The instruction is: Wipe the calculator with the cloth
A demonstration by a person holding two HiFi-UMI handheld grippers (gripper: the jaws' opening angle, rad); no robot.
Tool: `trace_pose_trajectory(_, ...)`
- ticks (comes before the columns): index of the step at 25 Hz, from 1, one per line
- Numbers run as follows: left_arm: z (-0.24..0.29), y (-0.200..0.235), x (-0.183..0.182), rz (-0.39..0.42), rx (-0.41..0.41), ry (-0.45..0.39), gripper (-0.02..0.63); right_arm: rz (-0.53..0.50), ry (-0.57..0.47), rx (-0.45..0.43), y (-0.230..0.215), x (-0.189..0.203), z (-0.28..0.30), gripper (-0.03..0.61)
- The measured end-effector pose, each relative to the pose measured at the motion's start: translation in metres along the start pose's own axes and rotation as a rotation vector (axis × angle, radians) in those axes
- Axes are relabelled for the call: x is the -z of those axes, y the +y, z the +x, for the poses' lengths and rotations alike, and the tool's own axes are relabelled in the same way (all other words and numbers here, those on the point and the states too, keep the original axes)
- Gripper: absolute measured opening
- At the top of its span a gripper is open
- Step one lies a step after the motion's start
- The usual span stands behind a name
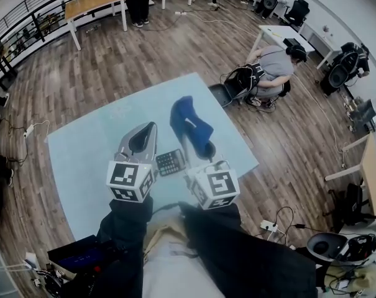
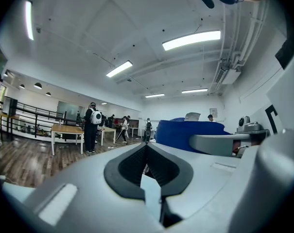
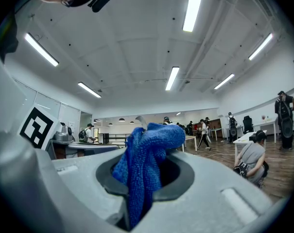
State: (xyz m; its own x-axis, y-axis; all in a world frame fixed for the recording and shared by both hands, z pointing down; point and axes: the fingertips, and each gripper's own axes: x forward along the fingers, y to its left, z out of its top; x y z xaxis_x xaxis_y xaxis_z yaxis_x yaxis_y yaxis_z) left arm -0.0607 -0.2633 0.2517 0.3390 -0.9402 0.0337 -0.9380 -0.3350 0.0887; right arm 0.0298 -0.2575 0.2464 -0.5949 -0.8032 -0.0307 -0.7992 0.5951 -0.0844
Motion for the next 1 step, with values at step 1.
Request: trace_pose_trajectory(1,0.001,-0.0004,-0.0001,0.001,0.0,0.0,0.002,0.0,-0.003,-0.002,-0.0009,0.0,0.0004,0.064)
